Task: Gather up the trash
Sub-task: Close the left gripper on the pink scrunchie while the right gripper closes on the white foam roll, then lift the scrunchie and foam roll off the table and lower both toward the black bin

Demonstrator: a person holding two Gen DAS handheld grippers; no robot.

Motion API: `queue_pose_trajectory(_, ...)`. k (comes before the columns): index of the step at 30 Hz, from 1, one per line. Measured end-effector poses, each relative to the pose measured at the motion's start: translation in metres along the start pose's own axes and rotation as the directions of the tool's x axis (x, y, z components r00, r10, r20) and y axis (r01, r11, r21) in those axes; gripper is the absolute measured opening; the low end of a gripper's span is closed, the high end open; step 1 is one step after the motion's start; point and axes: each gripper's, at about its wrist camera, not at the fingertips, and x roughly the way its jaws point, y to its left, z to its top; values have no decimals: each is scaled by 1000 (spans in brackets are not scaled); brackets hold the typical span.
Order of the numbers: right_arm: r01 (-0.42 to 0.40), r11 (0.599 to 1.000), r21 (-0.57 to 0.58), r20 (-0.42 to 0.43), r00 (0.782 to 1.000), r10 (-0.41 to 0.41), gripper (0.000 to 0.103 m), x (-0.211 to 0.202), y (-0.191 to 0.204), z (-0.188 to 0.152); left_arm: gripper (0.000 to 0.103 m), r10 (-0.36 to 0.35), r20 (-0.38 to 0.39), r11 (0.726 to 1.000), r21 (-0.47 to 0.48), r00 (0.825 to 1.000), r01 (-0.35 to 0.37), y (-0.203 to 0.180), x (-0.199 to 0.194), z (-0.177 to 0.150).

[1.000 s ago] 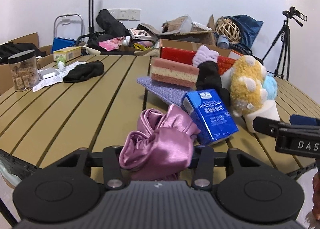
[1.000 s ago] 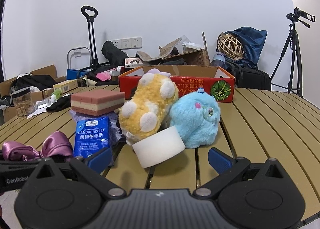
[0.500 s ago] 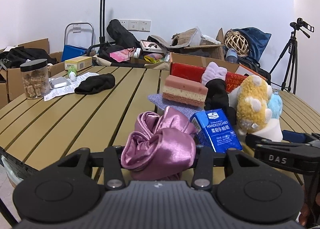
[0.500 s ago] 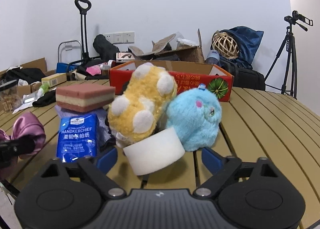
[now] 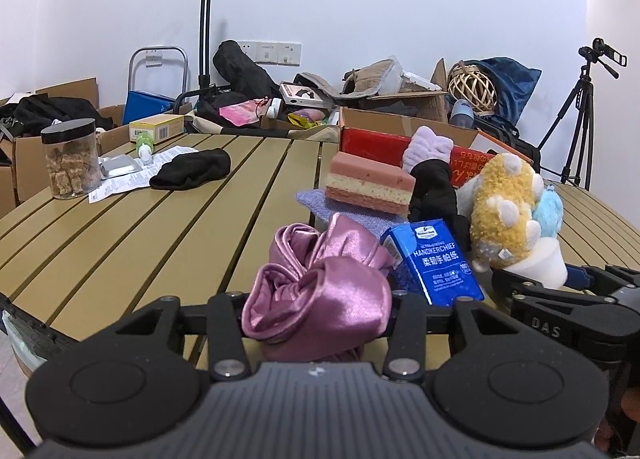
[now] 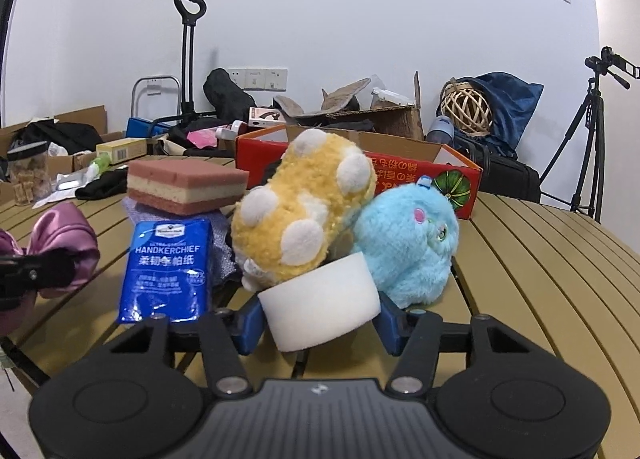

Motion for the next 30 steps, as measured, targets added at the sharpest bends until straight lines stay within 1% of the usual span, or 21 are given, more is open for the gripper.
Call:
queue_pose_trajectory(7, -14, 1000, 16, 8, 1000, 13, 55, -12, -9, -3, 45, 8, 3, 1000, 13, 1000, -8, 0, -2, 0)
queue_pose_trajectory(18, -55, 998, 18, 35, 998, 54, 54, -38, -16, -5, 45, -6, 12, 1000, 25, 1000, 6, -3, -8, -3)
queue_pose_trajectory(30, -92, 996, 14, 20, 996, 92, 54, -59, -24, -11, 45, -30, 12, 999, 33, 999, 30, -7, -16, -5)
